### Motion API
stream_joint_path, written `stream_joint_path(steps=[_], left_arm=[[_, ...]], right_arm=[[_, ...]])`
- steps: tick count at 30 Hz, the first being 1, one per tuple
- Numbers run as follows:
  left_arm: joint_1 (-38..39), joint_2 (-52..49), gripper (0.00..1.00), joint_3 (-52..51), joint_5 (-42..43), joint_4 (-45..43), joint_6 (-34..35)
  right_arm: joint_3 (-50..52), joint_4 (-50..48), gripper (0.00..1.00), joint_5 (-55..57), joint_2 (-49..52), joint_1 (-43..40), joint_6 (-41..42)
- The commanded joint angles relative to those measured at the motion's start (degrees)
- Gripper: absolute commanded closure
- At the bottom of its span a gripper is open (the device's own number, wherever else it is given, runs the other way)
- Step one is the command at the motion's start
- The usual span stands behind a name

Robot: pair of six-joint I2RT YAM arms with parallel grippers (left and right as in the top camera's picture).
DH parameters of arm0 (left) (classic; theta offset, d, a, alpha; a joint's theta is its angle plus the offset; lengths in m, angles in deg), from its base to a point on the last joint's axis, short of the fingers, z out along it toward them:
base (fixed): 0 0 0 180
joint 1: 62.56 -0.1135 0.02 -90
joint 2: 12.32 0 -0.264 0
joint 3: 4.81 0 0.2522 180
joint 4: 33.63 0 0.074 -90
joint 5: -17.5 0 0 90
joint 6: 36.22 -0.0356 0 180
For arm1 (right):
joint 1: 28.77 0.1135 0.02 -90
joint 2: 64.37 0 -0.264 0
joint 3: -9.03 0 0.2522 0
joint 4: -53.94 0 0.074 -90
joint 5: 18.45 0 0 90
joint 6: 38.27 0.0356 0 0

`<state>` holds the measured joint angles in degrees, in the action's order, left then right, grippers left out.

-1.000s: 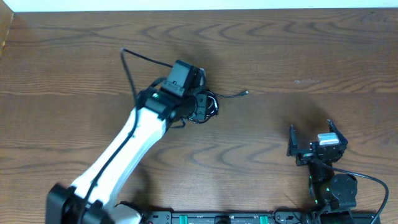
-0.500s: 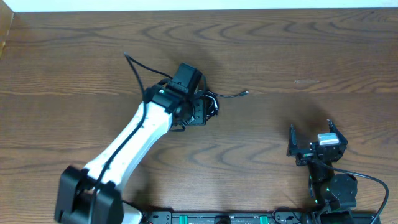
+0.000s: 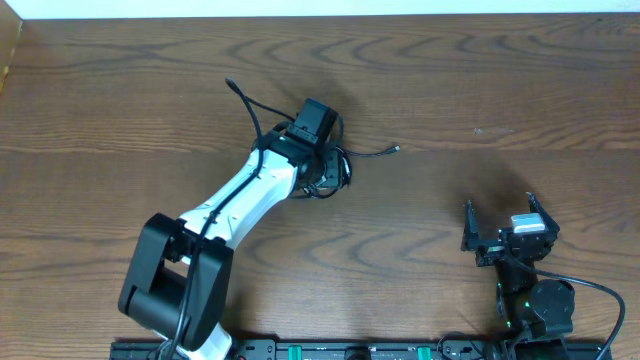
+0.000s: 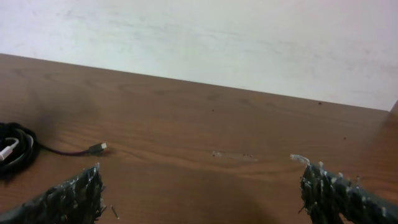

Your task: Untangle cables

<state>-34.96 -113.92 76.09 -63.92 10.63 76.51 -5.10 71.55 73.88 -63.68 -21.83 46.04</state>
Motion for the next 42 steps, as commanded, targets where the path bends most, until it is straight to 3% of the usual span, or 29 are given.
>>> stream_joint_path(steps=[1, 3, 7, 12, 15, 19, 22, 26, 28, 29, 30, 33, 42], left_arm=[[-0.07, -2.71, 0.4, -0.28, -1.14, -0.85, 0.55], [0.15, -4.57, 0.51, -0.28, -1.14, -0.79, 0.52], [1.14, -7.52, 0.86, -0.26, -0.44, -0.74, -1.01], [1.64, -6.88, 0.92, 0.24, 13.86, -2.97, -16.72], [2.6, -6.14, 0.92, 0.5, 20.63, -1.66, -24.46], [4.59, -5.84, 0.92, 0.63, 19.58, 3.65, -31.43], [6.19, -5.73, 0.92, 1.68, 8.52, 8.72, -30.42], [7.74, -3.74, 0.92, 4.02, -8.96, 14.34, -23.52], [8.13, -1.86, 0.83, 4.13, -11.41, 14.43, -22.82], [8.24, -0.87, 0.67, 4.13, -11.78, 14.25, -22.82], [8.26, 0.04, 0.6, 4.13, -11.87, 14.21, -22.82], [8.26, 2.99, 0.48, 4.15, -11.82, 14.23, -22.82], [10.29, 10.73, 0.53, 4.13, -1.51, 14.21, -25.29]], right_arm=[[0.07, 0.22, 0.01, 0.07, -0.35, 0.22, -0.59], [0.07, 0.22, 0.01, 0.07, -0.35, 0.22, -0.59], [0.07, 0.24, 0.01, 0.09, -0.35, 0.22, -0.59], [0.07, 0.24, 0.01, 0.07, -0.35, 0.22, -0.59], [0.07, 0.24, 0.01, 0.07, -0.35, 0.22, -0.59], [0.07, 0.24, 0.01, 0.09, -0.35, 0.22, -0.59], [0.07, 0.24, 0.01, 0.07, -0.35, 0.22, -0.59], [0.07, 0.22, 0.01, 0.07, -0.35, 0.22, -0.59], [0.07, 0.22, 0.01, 0.07, -0.35, 0.22, -0.59], [0.07, 0.24, 0.01, 0.07, -0.35, 0.22, -0.59], [0.04, 0.24, 0.01, 0.07, -0.35, 0.22, -0.59], [0.04, 0.24, 0.01, 0.07, -0.35, 0.22, -0.59], [0.04, 0.24, 0.01, 0.07, -0.37, 0.22, -0.59]])
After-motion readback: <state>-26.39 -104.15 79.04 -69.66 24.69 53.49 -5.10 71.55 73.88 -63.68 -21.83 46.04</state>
